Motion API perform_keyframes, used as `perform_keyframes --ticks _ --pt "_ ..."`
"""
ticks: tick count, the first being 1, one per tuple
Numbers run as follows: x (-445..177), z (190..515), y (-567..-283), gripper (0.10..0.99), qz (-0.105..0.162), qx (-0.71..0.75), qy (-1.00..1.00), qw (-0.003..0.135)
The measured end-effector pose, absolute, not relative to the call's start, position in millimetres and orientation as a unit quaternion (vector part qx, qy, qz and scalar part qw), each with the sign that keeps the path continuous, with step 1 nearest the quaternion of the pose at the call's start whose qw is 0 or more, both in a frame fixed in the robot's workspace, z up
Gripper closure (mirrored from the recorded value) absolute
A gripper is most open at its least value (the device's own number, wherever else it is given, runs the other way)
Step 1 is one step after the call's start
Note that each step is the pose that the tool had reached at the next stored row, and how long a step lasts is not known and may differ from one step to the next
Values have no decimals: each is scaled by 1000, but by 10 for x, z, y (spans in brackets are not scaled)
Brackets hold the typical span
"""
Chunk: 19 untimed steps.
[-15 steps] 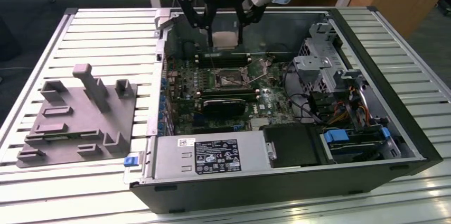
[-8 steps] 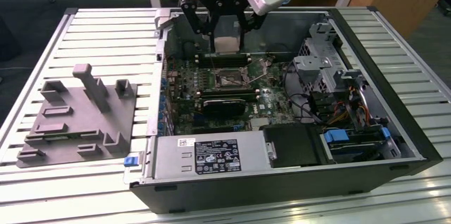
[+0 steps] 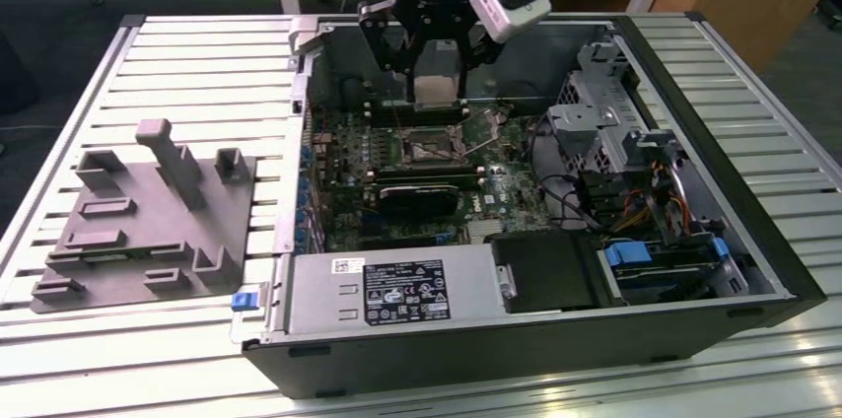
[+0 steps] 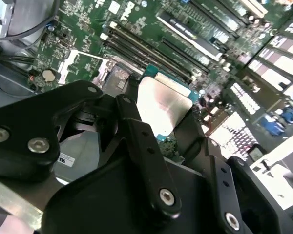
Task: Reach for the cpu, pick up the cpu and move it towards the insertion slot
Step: 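Pick up the cpu and move it towards the insertion slot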
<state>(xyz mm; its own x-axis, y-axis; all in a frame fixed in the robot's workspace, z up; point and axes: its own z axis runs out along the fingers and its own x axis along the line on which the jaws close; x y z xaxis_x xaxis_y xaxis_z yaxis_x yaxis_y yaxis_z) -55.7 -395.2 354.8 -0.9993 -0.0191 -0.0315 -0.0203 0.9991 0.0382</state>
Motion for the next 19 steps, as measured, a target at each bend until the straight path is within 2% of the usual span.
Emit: perform_keyframes --ticks 19 --pt "-400 3358 -3423 545 19 -10 1000 13"
